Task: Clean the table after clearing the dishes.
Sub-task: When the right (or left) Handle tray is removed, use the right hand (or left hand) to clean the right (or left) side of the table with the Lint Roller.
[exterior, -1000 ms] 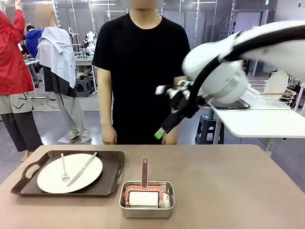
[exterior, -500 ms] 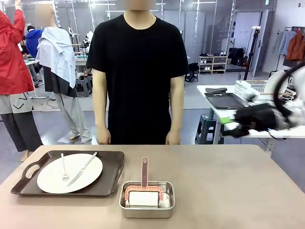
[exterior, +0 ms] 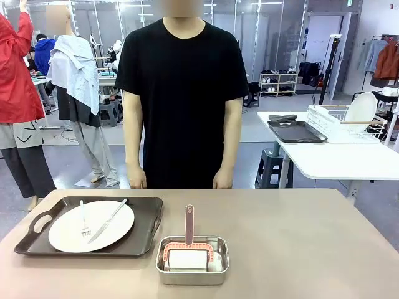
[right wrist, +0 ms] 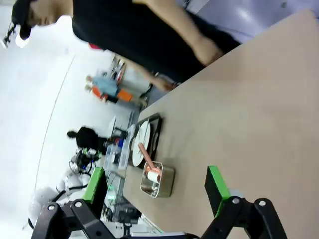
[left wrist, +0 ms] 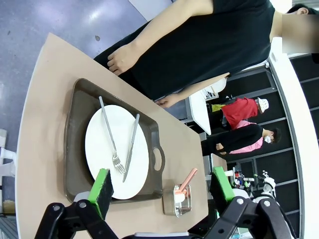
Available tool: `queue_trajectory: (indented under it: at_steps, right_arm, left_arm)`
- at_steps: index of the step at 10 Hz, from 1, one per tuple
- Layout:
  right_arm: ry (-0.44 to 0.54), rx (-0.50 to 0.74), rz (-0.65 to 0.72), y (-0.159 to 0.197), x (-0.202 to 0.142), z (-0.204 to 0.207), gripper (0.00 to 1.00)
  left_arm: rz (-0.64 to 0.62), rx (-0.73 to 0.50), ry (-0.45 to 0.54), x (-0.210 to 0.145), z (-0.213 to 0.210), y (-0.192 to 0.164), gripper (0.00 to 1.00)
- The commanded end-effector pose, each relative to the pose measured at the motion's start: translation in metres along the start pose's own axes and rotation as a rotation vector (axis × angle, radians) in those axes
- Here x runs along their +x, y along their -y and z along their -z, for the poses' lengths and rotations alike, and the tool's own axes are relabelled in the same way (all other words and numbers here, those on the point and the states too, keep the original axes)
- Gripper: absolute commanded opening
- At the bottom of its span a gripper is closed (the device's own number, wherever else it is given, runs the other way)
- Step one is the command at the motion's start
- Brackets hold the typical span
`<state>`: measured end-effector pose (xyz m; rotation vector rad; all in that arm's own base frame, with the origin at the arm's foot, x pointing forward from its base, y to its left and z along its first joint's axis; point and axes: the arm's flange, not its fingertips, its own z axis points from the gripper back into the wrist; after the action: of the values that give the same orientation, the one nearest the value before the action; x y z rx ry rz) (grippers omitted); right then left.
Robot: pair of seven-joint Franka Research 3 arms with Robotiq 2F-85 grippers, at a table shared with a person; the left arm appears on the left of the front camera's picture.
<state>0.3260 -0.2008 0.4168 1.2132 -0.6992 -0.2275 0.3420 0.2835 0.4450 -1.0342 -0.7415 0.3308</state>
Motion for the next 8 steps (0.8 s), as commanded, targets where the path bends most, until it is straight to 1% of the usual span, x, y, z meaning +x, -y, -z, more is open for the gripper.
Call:
queue_trajectory:
  at_steps: [1, 2, 3, 4, 5, 6, 8]
  right_arm:
    - [0.051, -0.06, 0.04, -0.025, -0.027, -0.046, 1.0]
    - [0.126, -0.076, 0.058, -0.03, -0.041, -0.072, 1.0]
    - [0.16, -0.096, 0.058, -0.035, -0.048, -0.087, 1.0]
    - [0.141, -0.135, 0.07, -0.039, -0.048, -0.09, 1.0]
    - [0.074, -0.14, 0.031, -0.04, -0.041, -0.078, 1.0]
    - [0.159, -0.107, 0.037, -0.027, -0.031, -0.103, 1.0]
    - [0.159, -0.107, 0.037, -0.027, -0.031, -0.103, 1.0]
  left_arm:
    - [0.002, -0.01, 0.006, 0.0, -0.003, 0.0, 1.0]
    - [0.002, -0.01, 0.006, 0.0, -0.003, 0.0, 1.0]
    - [0.002, -0.01, 0.006, 0.0, -0.003, 0.0, 1.0]
    - [0.002, -0.01, 0.006, 0.0, -0.003, 0.0, 1.0]
    - [0.002, -0.01, 0.006, 0.0, -0.003, 0.0, 1.0]
    - [0.002, -0.01, 0.006, 0.0, -0.003, 0.0, 1.0]
    - [0.002, -0.01, 0.006, 0.0, -0.003, 0.0, 1.0]
